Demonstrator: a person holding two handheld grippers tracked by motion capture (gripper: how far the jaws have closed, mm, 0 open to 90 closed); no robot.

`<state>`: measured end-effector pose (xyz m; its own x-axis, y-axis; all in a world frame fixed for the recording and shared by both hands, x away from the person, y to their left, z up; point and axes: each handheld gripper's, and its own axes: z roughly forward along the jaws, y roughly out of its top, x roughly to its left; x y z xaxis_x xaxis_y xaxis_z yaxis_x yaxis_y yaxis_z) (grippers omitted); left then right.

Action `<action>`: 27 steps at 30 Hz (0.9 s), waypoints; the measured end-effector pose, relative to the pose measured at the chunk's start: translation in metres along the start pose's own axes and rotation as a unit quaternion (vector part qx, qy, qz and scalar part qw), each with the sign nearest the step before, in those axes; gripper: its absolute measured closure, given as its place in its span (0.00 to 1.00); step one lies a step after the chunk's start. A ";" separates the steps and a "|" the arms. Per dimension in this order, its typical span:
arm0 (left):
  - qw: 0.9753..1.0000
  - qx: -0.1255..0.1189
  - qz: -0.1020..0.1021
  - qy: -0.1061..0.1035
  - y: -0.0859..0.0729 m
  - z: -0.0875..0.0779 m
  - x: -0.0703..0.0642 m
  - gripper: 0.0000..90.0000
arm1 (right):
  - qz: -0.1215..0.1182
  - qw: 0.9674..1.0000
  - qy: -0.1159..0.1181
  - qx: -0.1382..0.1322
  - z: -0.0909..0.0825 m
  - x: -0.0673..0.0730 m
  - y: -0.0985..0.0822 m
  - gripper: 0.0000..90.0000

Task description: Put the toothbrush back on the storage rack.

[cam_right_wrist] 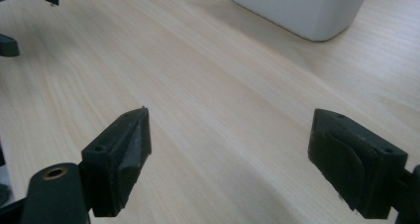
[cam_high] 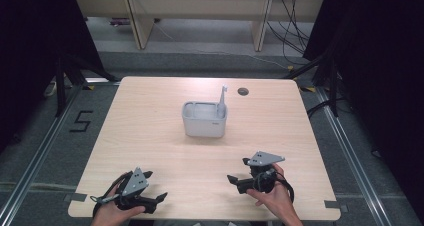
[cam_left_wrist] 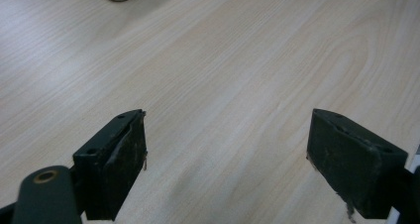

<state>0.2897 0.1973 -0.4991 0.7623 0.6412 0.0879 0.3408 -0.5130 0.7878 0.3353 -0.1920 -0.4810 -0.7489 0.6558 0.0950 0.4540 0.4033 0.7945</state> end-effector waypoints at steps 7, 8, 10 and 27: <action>1.000 -0.003 -0.002 0.003 0.000 0.000 -0.001 0.17 | 0.000 1.000 0.001 0.004 -0.004 0.003 -0.008 0.18; 1.000 0.000 0.000 0.000 0.000 0.000 0.000 0.17 | 0.004 1.000 0.010 0.011 -0.005 0.003 -0.009 0.19; 1.000 0.003 0.001 0.001 0.000 0.000 0.000 0.17 | 0.010 1.000 0.008 0.012 -0.007 0.005 -0.012 0.19; 1.000 0.002 0.000 0.000 0.001 -0.001 -0.001 0.17 | 0.001 0.999 0.006 0.036 -0.015 0.010 -0.027 0.18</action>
<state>0.2889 0.1967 -0.4985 0.7620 0.6416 0.0884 0.3430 -0.5155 0.7853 0.3083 -0.2057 -0.4924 -0.7535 0.6494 0.1029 0.4880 0.4474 0.7495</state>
